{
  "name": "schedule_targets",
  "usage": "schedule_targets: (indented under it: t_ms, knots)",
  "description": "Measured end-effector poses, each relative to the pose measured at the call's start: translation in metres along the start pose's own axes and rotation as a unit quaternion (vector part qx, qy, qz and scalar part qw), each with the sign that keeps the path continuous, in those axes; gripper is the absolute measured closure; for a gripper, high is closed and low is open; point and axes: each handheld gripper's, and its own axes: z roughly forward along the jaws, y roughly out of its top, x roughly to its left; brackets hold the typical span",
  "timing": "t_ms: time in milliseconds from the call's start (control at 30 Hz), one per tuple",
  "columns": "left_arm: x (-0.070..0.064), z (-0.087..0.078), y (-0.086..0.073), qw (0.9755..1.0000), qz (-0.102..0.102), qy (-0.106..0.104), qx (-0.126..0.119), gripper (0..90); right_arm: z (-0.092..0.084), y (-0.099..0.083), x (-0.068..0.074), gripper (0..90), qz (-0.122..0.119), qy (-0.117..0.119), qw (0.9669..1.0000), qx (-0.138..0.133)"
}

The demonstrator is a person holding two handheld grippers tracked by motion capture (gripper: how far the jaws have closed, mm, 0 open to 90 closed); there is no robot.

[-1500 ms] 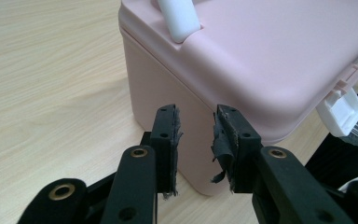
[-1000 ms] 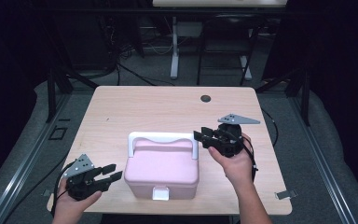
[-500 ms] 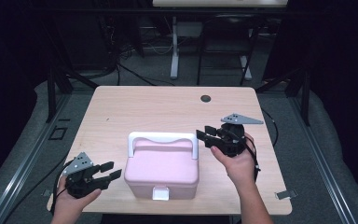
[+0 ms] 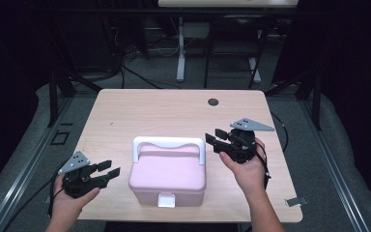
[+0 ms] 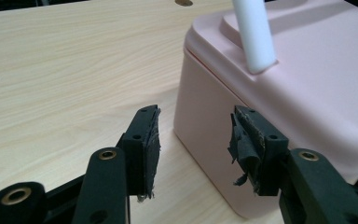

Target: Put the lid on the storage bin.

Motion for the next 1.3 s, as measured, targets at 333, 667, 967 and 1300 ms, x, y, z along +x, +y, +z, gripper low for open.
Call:
schedule_targets:
  t_ms: [333,667,967,1300]
  knots:
    - [0.018,0.013,0.01,0.9997,-0.013,0.019,-0.005,51.4,-0.003,-0.018,-0.011,54.4,0.001,-0.028,0.9996,0.01]
    - [0.033,0.028,0.019,0.9992,-0.024,0.032,-0.005,50.7,0.002,-0.04,-0.024,52.4,0.009,-0.05,0.9984,0.024]
    - [0.047,0.054,0.02,0.9981,-0.042,0.044,-0.004,50.0,0.004,-0.063,-0.038,49.8,0.009,-0.079,0.9966,0.024]
    - [0.05,0.064,0.003,0.9978,-0.04,0.051,0.01,49.3,0.013,-0.087,-0.049,49.7,0.018,-0.094,0.9952,0.02]
